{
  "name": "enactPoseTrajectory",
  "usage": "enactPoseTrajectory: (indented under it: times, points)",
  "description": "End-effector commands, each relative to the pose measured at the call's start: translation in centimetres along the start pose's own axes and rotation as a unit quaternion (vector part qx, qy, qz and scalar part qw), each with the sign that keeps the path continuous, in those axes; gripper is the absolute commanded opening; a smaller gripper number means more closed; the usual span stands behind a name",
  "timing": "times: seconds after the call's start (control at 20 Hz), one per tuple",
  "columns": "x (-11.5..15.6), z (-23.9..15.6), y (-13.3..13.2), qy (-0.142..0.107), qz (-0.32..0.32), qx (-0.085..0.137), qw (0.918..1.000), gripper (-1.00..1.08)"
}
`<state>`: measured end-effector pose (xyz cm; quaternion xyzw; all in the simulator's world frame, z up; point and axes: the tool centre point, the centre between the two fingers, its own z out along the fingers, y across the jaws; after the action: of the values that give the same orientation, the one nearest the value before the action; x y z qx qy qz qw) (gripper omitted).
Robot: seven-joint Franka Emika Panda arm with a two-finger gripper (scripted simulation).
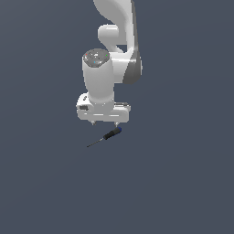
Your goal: Pick up the object and move it to a goal position.
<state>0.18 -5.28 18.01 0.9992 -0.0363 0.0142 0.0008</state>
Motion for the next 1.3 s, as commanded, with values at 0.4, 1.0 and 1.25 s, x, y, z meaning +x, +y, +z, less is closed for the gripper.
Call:
enactPoseTrajectory:
  times: [0.4,1.0,1.25]
  points:
    - [0.4,-1.9,1.9,0.011,-0.005,-0.008,0.9999,1.00]
    - [0.3,-1.1,1.8,0.010,0.021,-0.006,0.9997,1.00]
    - [0.2,0.1,1.7,0.007,0.063,-0.003,0.9980,1.00]
